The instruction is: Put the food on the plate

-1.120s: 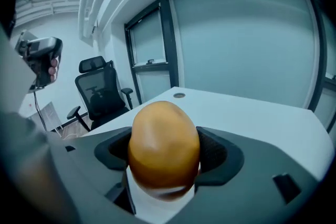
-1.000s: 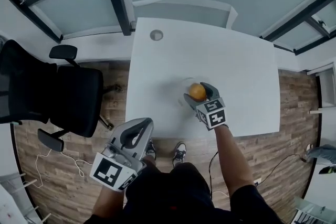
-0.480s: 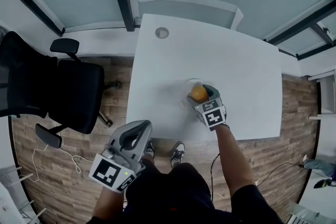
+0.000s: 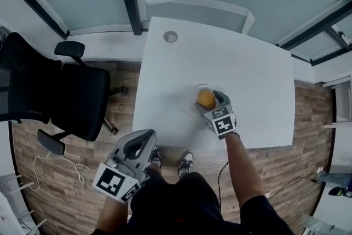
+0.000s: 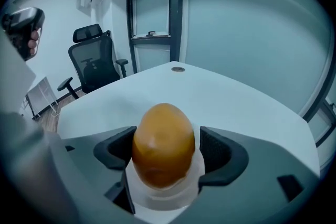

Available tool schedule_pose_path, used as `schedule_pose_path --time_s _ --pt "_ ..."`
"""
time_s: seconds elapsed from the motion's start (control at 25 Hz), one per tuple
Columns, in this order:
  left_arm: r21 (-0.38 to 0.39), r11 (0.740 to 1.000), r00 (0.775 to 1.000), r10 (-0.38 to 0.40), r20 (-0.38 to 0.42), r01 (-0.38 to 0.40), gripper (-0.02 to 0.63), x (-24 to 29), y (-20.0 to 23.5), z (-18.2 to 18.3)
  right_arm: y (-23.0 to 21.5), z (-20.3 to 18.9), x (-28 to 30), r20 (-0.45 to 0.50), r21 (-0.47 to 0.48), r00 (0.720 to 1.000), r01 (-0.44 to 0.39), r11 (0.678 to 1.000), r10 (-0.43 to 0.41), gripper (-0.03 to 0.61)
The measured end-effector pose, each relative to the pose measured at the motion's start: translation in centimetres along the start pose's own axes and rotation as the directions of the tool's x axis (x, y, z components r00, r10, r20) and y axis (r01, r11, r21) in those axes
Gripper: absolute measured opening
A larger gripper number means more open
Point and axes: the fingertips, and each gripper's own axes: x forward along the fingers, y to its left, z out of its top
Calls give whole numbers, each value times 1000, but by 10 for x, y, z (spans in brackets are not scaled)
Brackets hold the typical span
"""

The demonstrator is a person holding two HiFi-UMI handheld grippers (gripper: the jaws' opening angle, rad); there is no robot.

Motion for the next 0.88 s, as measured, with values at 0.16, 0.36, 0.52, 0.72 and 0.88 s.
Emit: schedule_pose_path --time_s 0.16,0.36,0.52,0.72,0.88 --pt "12 1000 1000 1 -3 -1 25 -3 -2 0 2 8 -15 53 34 998 -22 999 21 362" --pt "14 1000 1000 -8 -9 8 25 -7 -7 -1 -3 26 -52 167 93 986 -16 996 1 362" --pt "19 1000 1000 -25 -7 25 25 -7 -16 2 -7 35 -85 227 179 974 -16 984 -25 360" --pt "45 998 999 -51 6 51 25 -7 -30 14 -6 54 -149 361 239 925 32 970 -120 138" --pt "71 995 997 -72 10 71 25 -4 -44 25 5 72 -209 480 229 861 66 971 -172 45"
